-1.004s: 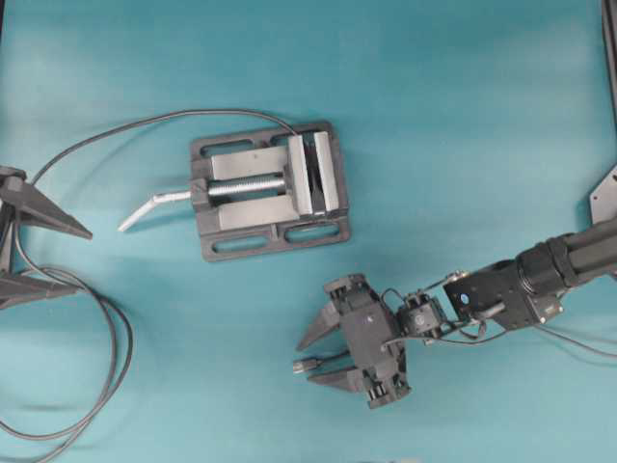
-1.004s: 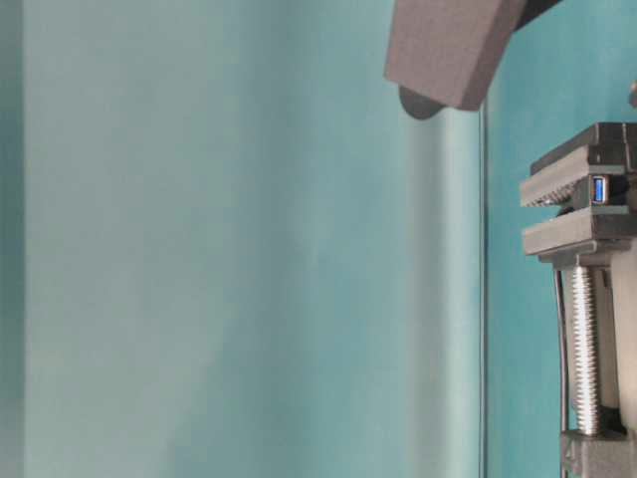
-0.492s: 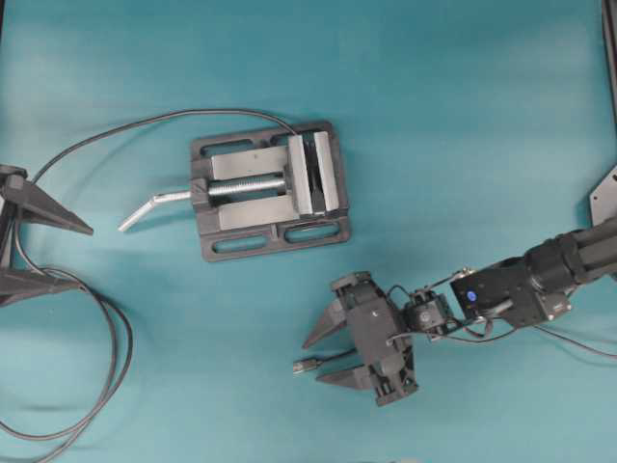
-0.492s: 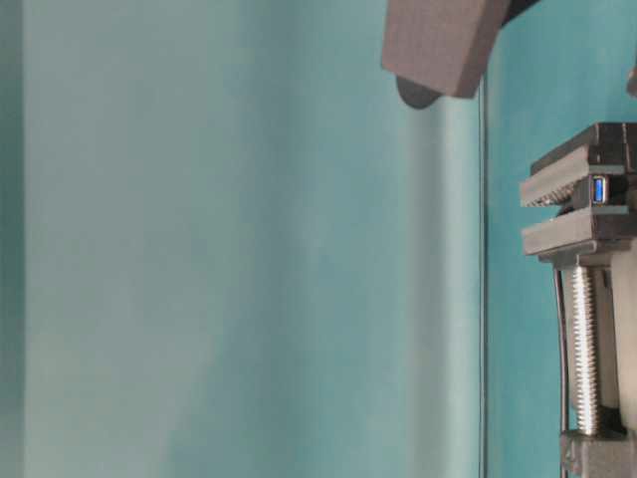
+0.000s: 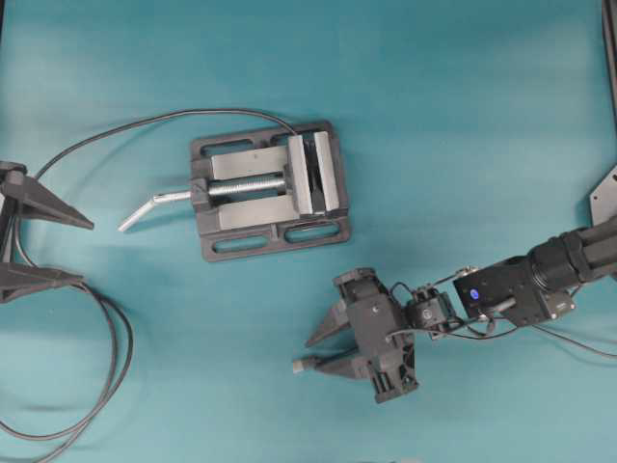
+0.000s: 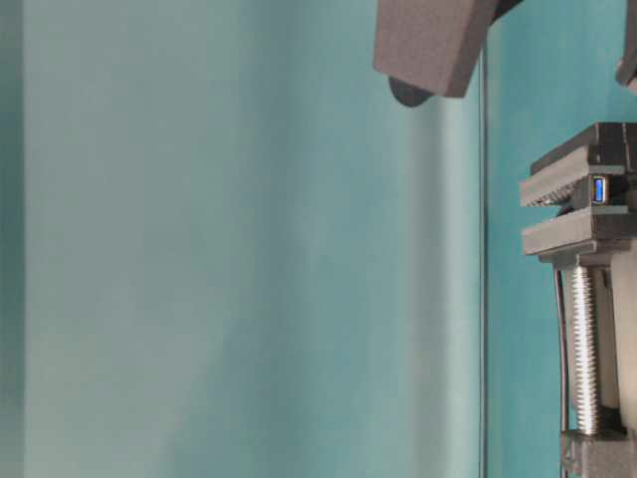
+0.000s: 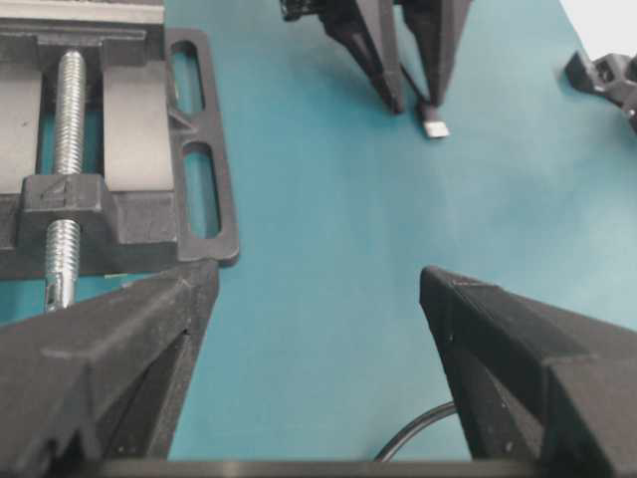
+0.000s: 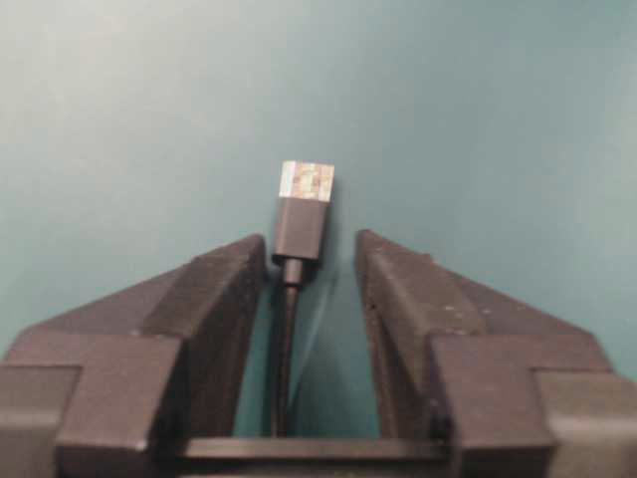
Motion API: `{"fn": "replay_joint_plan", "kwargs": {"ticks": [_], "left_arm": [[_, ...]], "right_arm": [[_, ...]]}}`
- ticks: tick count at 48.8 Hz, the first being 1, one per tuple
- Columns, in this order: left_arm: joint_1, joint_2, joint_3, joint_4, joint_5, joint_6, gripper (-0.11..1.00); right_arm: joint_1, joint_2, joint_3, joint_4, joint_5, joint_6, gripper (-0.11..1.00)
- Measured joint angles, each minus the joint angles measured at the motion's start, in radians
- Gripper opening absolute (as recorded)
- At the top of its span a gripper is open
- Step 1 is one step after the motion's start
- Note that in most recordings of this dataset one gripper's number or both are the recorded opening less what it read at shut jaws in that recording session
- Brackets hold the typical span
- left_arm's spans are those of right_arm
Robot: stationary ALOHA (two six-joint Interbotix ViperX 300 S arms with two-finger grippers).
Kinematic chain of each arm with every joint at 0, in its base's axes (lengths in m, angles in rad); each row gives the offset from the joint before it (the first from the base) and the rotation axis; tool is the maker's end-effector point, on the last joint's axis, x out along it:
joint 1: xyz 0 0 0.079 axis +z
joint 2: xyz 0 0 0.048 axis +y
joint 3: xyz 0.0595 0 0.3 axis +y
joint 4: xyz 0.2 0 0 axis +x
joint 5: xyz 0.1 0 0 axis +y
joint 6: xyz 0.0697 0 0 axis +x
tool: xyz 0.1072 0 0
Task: Insert the USB cable into the fixed female connector.
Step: 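Hold the black USB plug in the right gripper and reorient it upward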
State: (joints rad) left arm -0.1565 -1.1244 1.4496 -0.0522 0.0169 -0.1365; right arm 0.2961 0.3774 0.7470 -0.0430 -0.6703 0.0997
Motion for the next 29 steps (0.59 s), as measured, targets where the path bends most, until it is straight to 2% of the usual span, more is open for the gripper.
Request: {"fn": "replay_joint_plan", "kwargs": {"ticks": [8,29], "left_arm": [[-0.002,0.0,0.003,0.0,-0.003,0.0,0.94],[0.0,0.0,0.011,0.0,-0.009,0.0,0.94]], "right_arm": [[-0.002,0.0,0.002,0.02,0.002,-0.002,0.32],[-0.002,0.002,0.003,0.023,0.002,0.0,0.32]]}}
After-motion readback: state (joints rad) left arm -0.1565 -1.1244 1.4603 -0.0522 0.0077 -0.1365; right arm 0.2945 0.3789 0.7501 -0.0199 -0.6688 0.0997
